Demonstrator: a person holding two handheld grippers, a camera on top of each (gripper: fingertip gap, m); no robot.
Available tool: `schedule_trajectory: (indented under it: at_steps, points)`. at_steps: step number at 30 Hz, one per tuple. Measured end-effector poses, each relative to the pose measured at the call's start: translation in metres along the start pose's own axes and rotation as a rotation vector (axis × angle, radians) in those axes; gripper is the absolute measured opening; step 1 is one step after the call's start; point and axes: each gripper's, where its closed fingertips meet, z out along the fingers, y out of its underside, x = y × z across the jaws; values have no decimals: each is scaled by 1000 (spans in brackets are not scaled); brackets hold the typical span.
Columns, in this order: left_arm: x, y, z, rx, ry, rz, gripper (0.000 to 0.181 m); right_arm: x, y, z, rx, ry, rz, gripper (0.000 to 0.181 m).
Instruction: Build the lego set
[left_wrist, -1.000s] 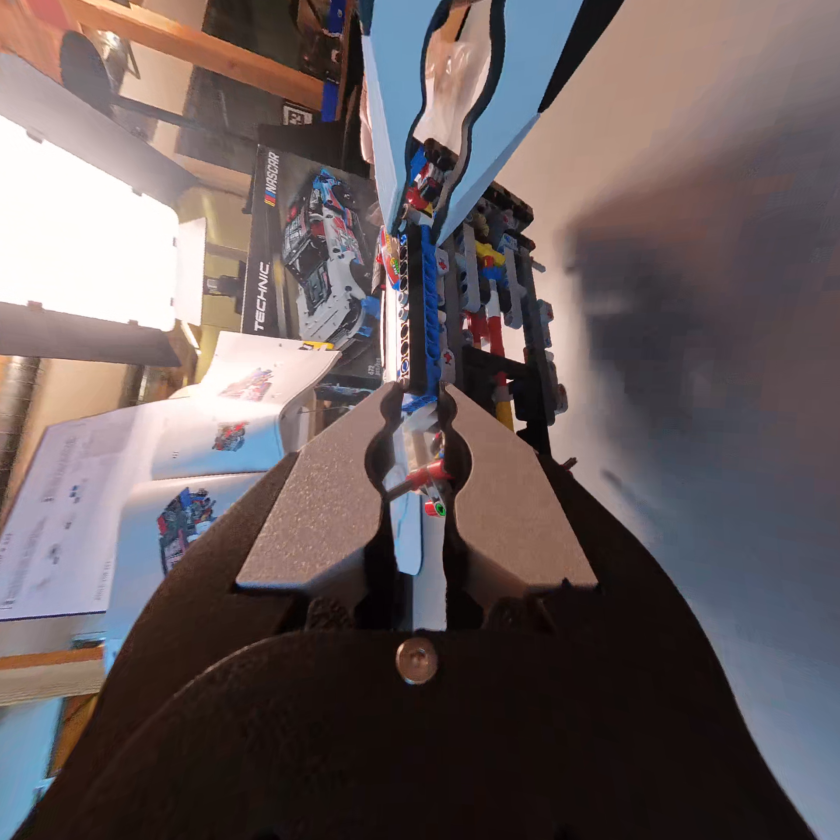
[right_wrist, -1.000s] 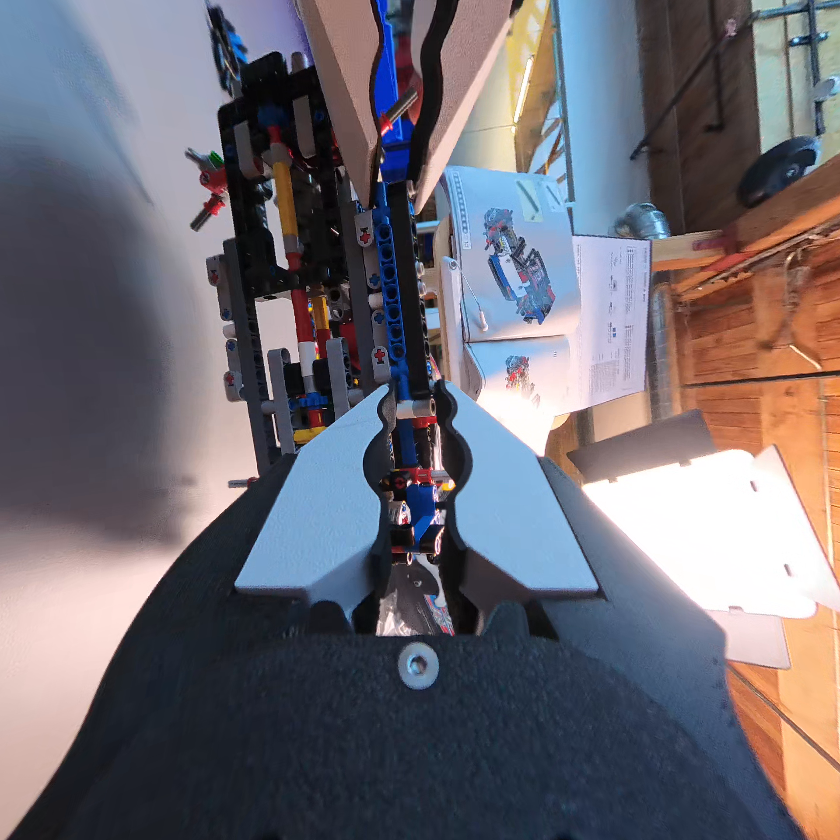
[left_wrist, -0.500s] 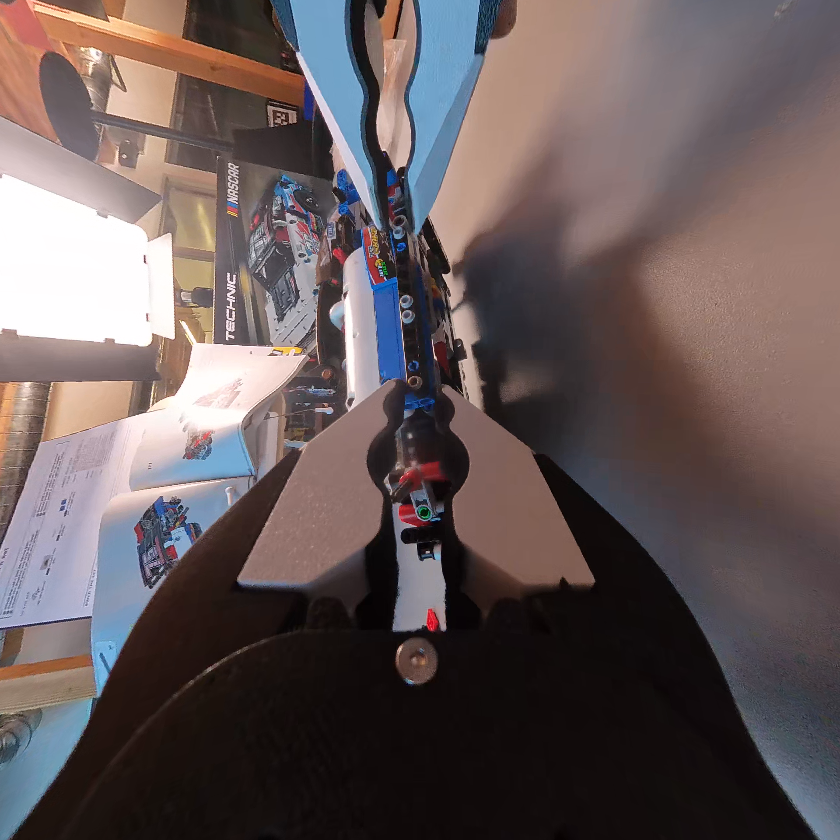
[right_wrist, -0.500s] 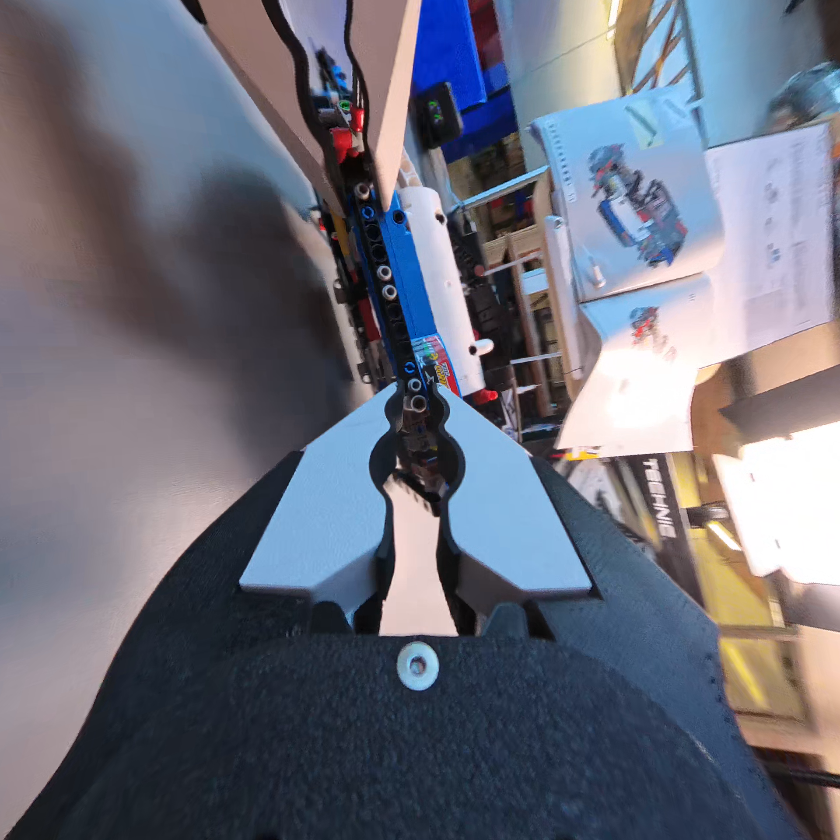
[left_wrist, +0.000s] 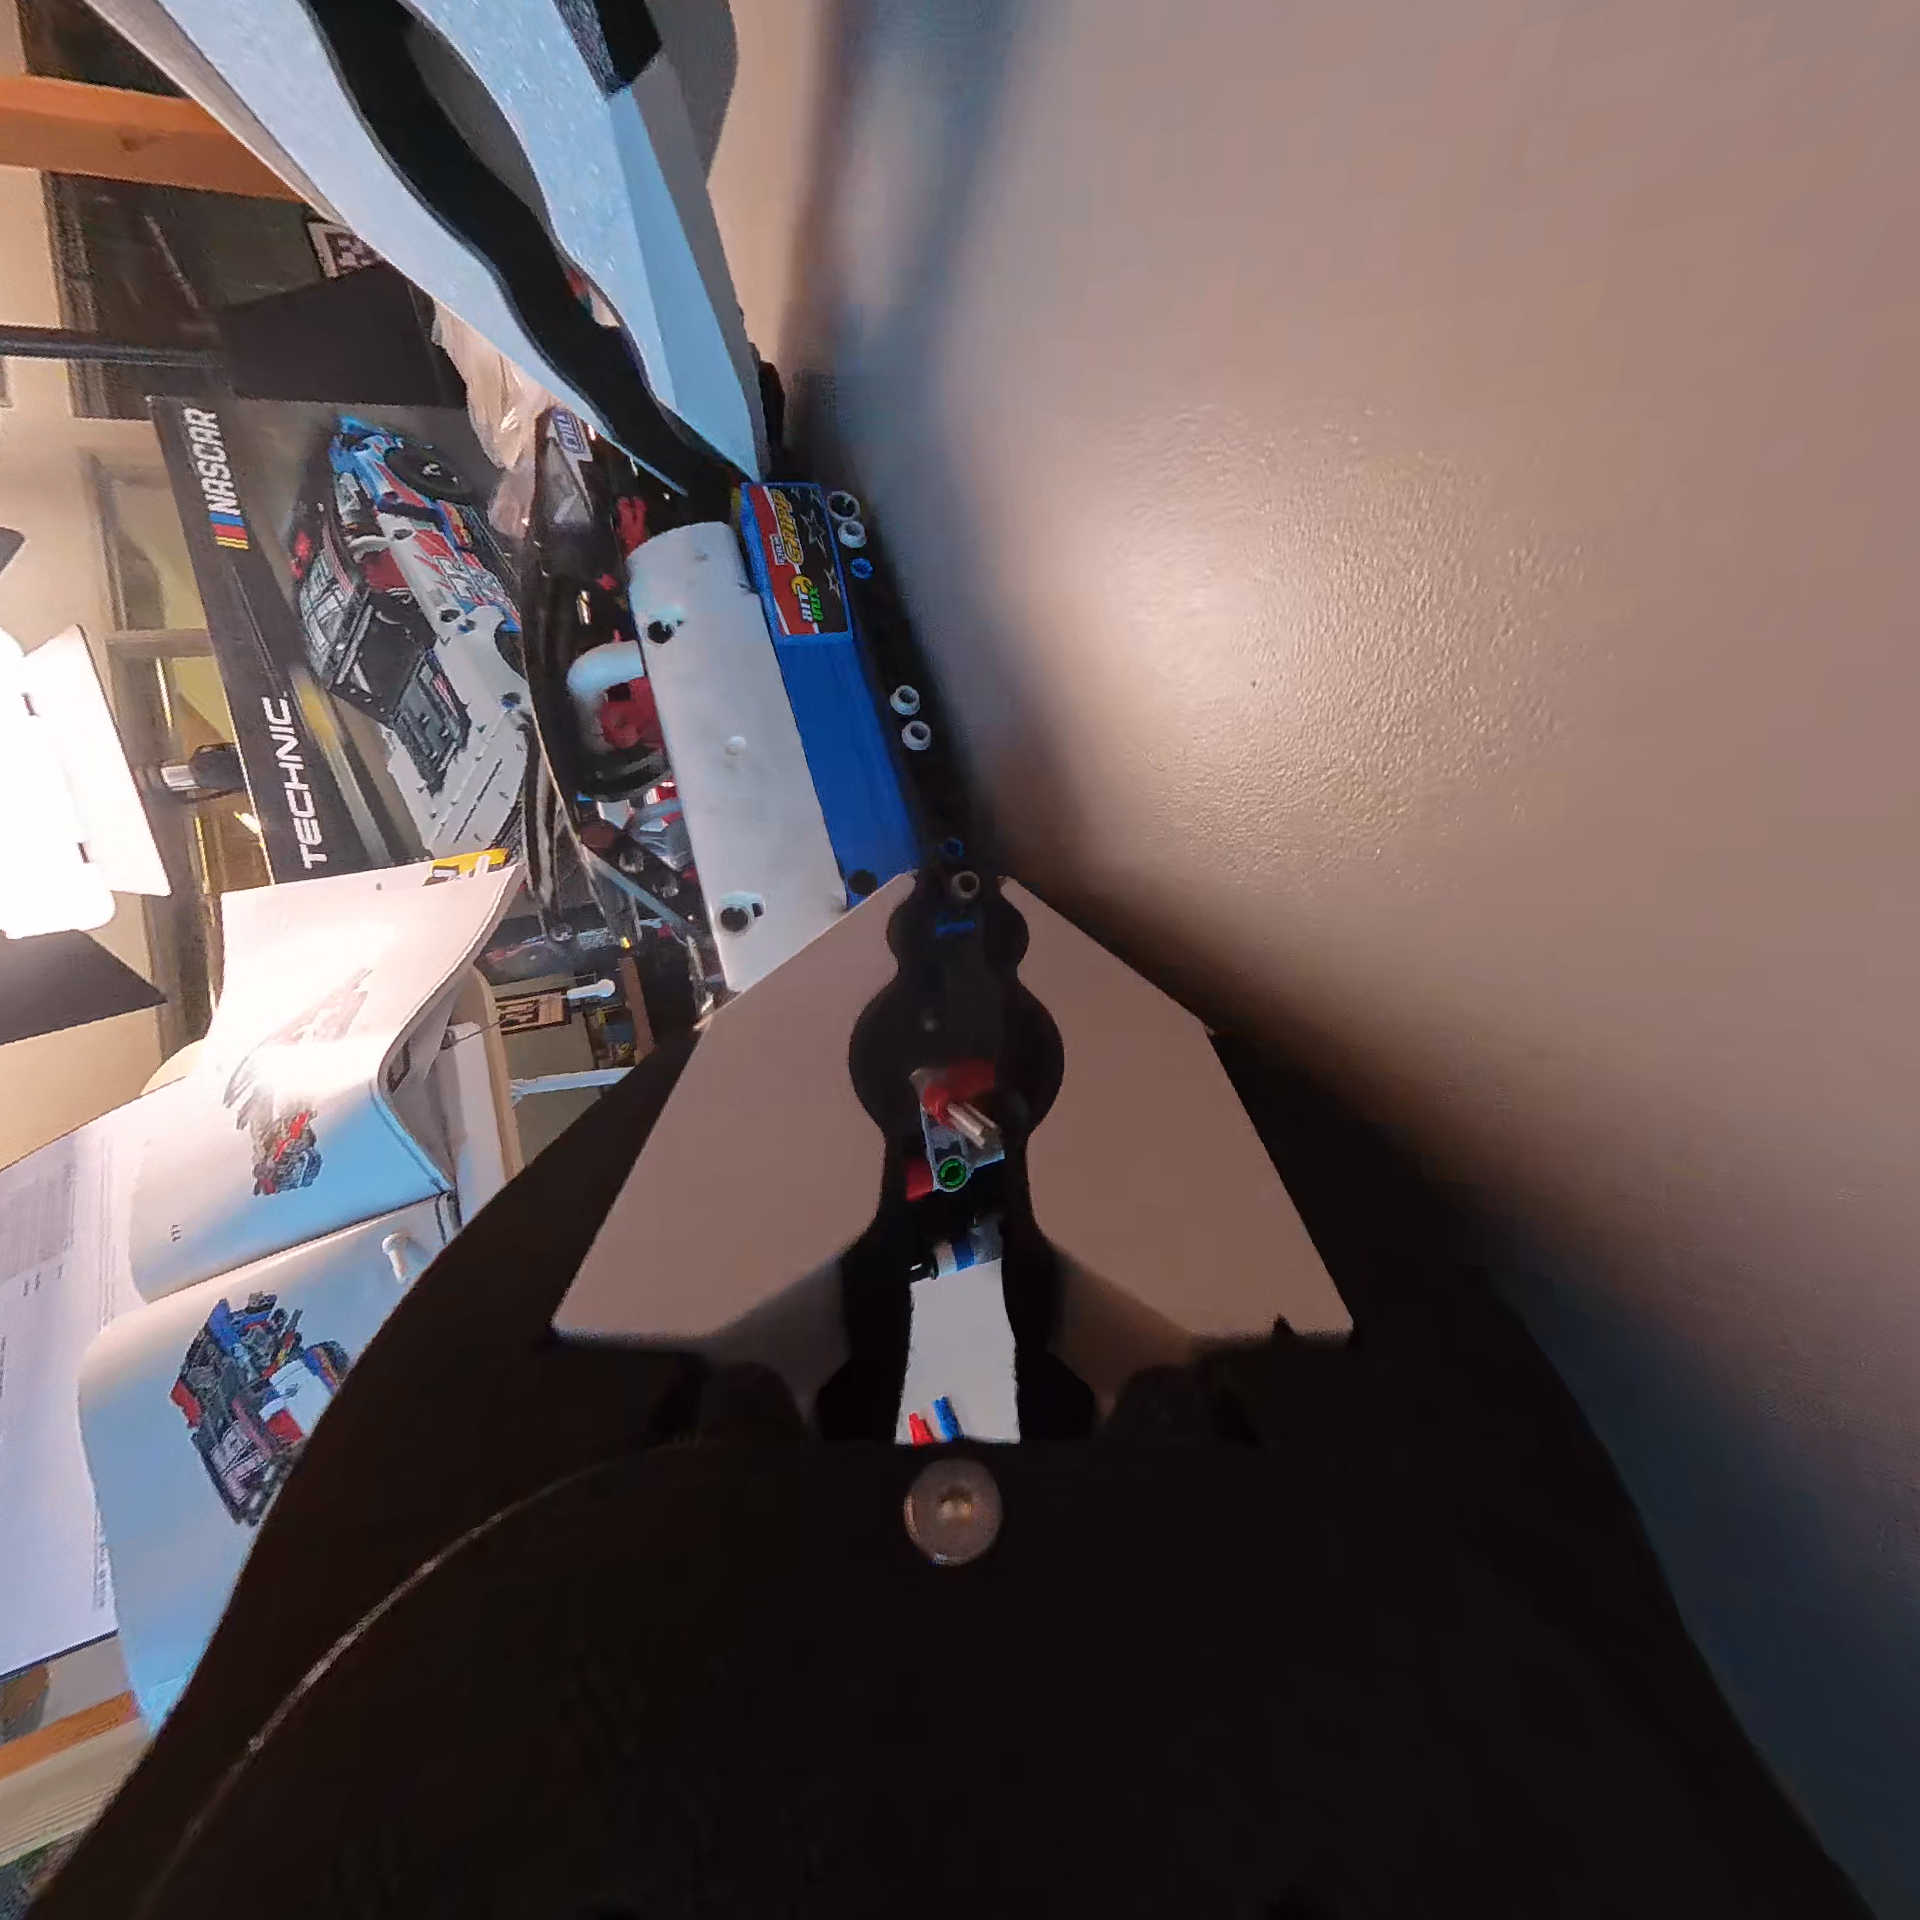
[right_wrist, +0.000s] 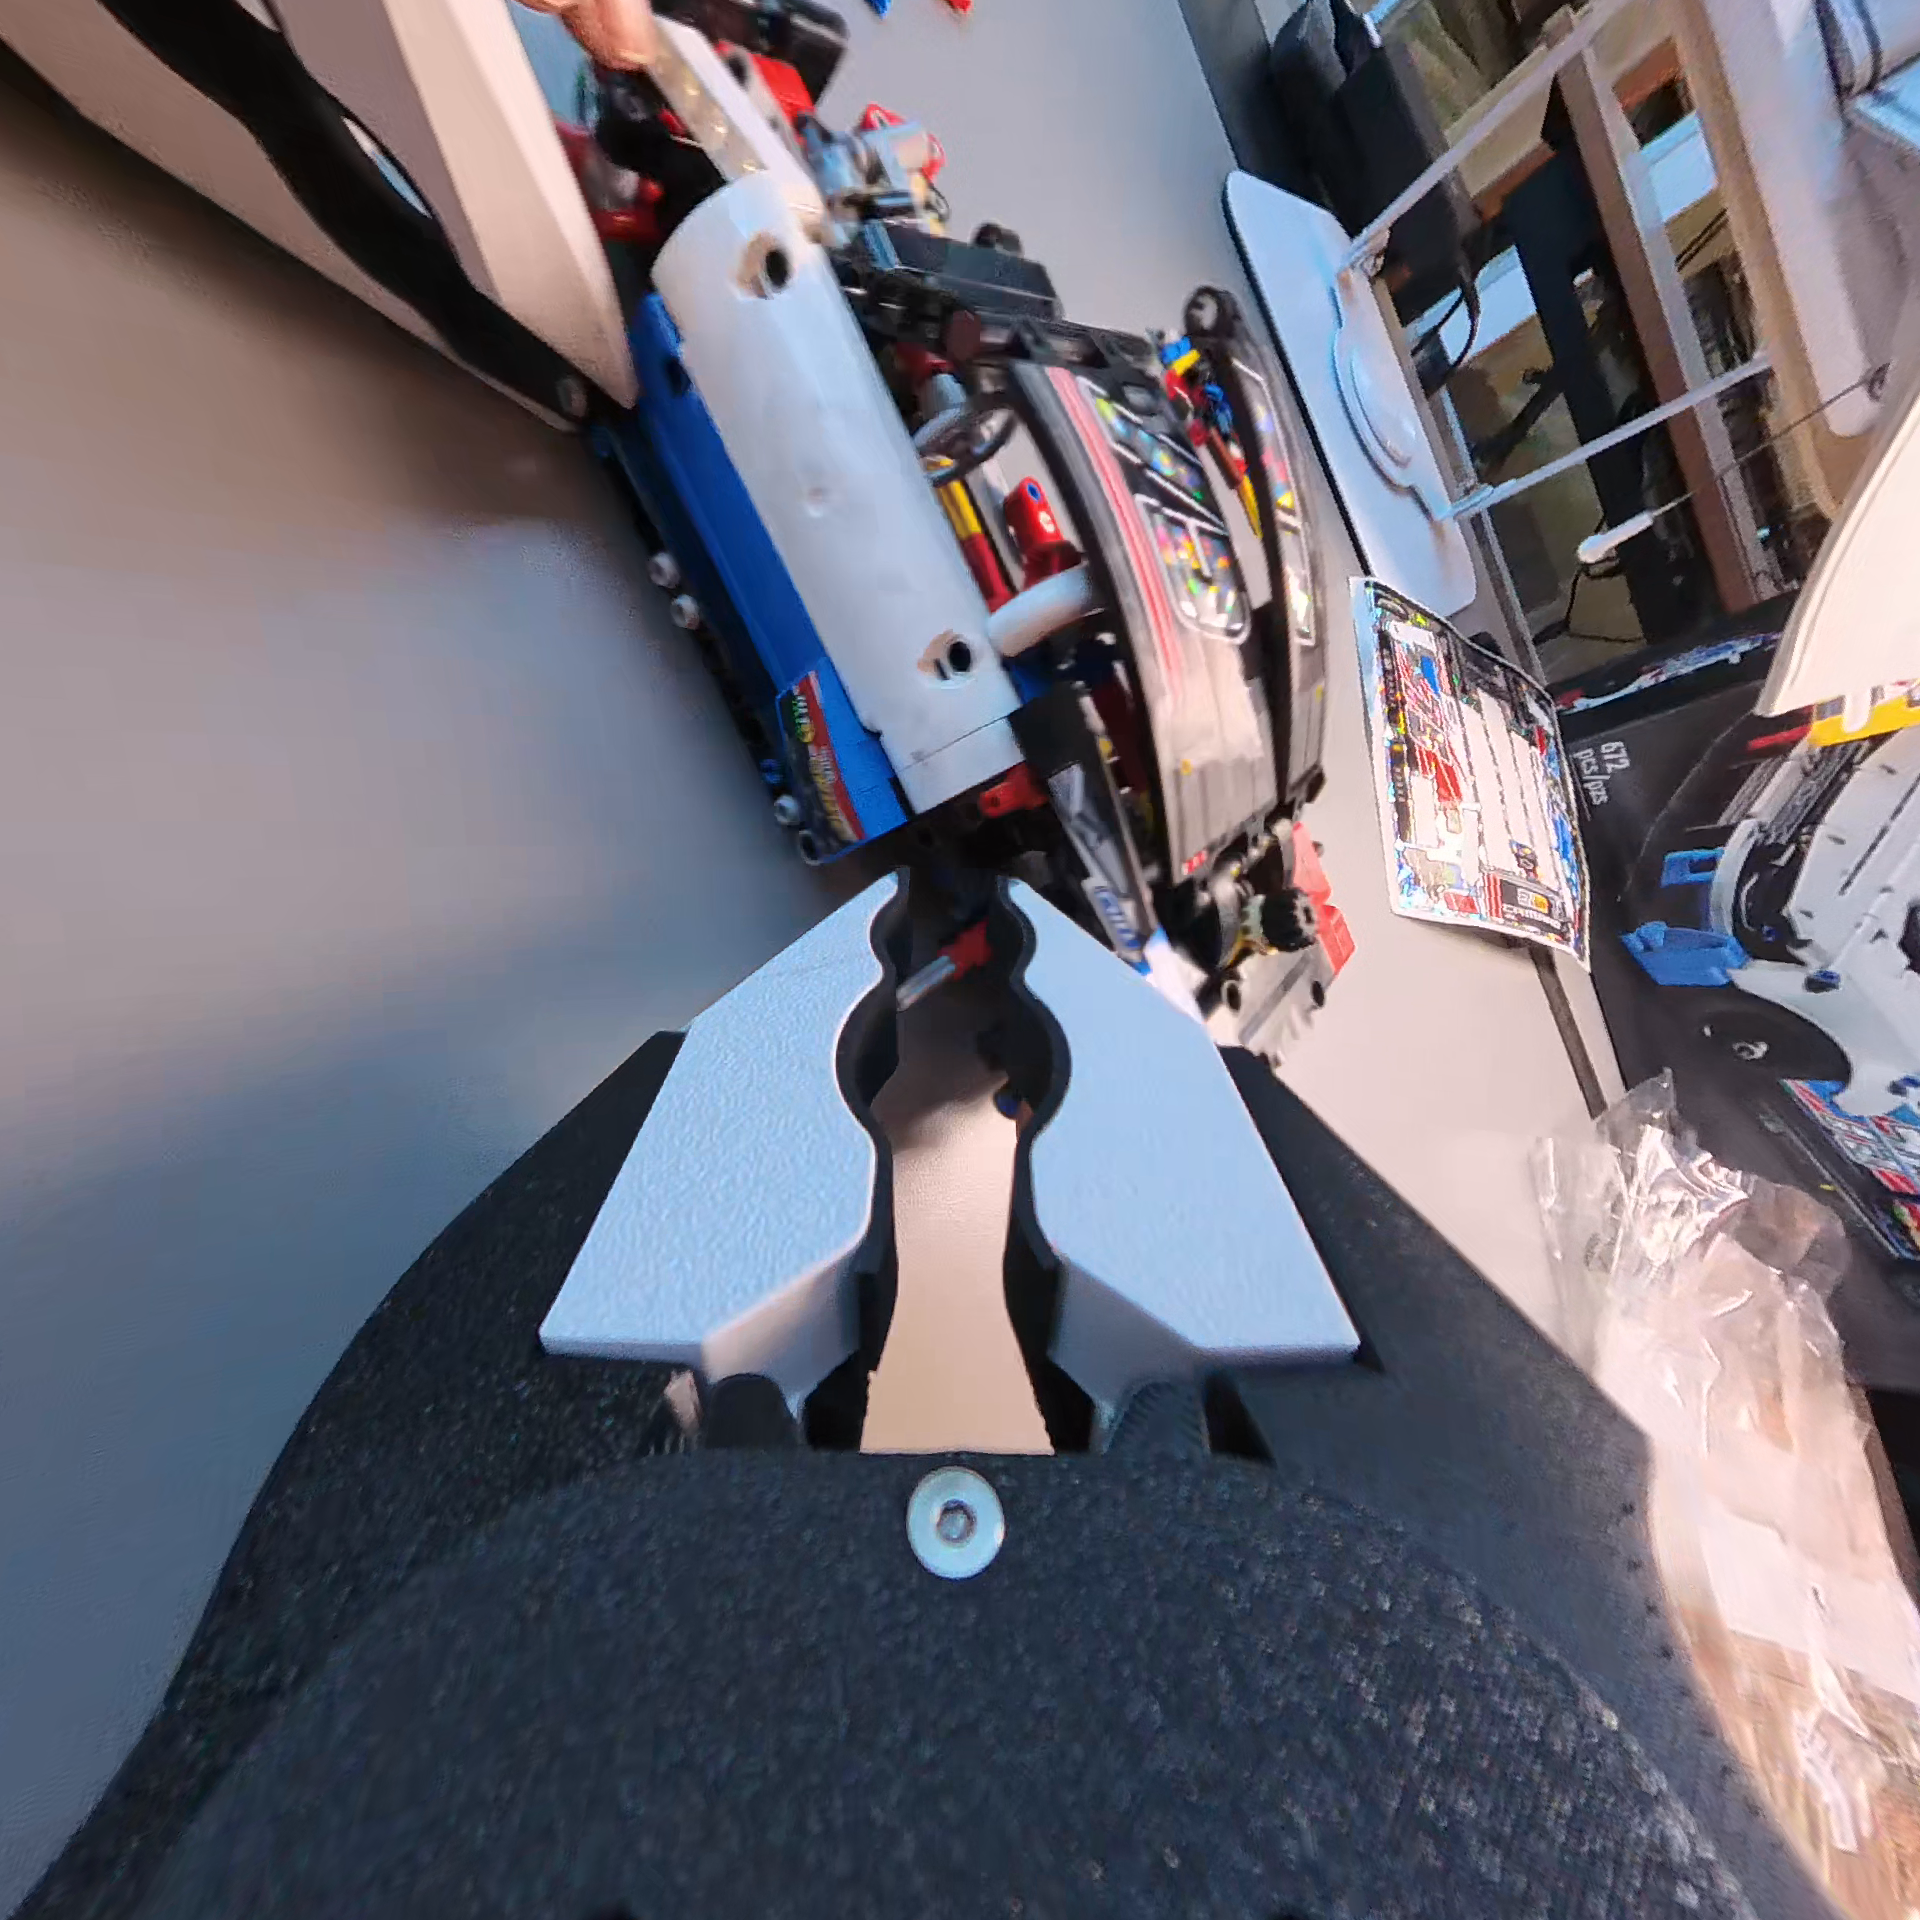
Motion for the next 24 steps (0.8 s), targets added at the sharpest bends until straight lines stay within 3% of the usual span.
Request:
schedule_trajectory:
  at_steps: [5,8,11,13,15,19,24]
  points:
    - [-11,-10,-18,126,18,-119,20,6,3,5,-1,5,41,3]
    - [-42,-9,-45,266,16,-472,25,-3,-2,-5,44,-106,100,8]
    - [-62,32,-56,279,80,-926,43,1,-6,-28,138,-228,213,14]
    - [-42,62,-49,212,223,-1143,70,12,-6,-44,217,-317,366,21]
    - [-18,72,-44,189,368,-1276,84,30,13,-48,198,-313,479,32]
    - [-3,77,-29,143,400,-1234,77,41,51,-27,75,-258,467,52]
    - [1,71,-12,127,450,-1228,63,38,41,1,51,-287,442,38]
